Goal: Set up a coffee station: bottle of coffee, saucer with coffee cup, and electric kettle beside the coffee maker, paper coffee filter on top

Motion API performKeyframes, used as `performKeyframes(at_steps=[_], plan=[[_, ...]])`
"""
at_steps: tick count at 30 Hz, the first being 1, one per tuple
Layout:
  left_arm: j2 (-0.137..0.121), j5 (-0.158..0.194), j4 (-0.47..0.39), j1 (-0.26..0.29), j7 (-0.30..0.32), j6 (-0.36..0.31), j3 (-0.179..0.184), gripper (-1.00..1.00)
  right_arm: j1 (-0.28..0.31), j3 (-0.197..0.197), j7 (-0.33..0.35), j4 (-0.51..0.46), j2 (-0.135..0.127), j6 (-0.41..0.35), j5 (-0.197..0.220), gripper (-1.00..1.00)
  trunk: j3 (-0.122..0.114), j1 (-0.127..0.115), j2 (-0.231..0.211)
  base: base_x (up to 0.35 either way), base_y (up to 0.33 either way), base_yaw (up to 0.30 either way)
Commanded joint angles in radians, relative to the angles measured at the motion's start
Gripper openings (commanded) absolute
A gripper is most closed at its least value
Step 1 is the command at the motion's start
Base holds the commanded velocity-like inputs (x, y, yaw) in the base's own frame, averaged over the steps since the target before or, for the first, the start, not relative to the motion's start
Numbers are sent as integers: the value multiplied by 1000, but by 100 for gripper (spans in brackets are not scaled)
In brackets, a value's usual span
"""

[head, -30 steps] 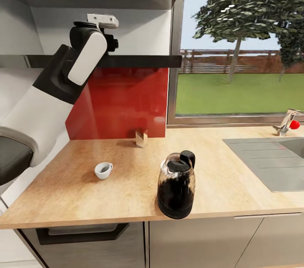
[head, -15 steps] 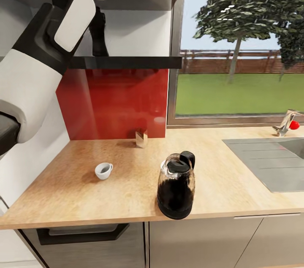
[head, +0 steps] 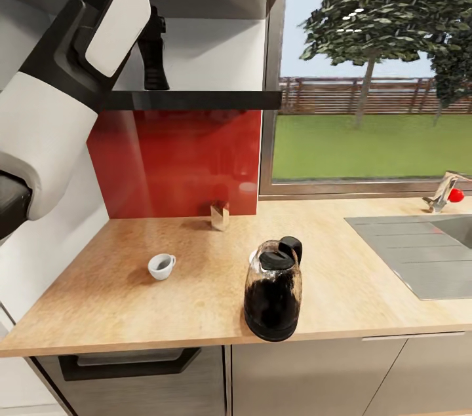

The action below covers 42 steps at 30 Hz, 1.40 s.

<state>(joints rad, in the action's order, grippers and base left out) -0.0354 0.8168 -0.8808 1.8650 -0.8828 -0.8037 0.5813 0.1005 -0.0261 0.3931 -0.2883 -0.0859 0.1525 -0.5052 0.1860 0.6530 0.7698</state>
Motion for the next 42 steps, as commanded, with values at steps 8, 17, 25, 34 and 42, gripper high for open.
performKeyframes(at_steps=[8,17,25,34,42], plan=[[-2,10,-6,2,-10,-1,5,100,1,-3,4,0,0,4,-7,100,-8,-11,-20,0,0,0],[-11,10,-1,2,-10,1,-6,100,1,-3,3,0,0,4,-7,100,-8,-11,-20,30,0,0],[-22,10,4,2,-10,1,-6,100,1,-3,3,0,0,4,-7,100,-8,-11,-20,89,0,0],[-24,11,20,2,-9,4,-5,100,1,-3,3,0,0,5,-7,100,-8,-11,-20,74,-6,0],[-24,11,74,1,56,84,4,100,1,-3,3,0,0,5,-7,100,-8,-11,-20,3,-126,0]])
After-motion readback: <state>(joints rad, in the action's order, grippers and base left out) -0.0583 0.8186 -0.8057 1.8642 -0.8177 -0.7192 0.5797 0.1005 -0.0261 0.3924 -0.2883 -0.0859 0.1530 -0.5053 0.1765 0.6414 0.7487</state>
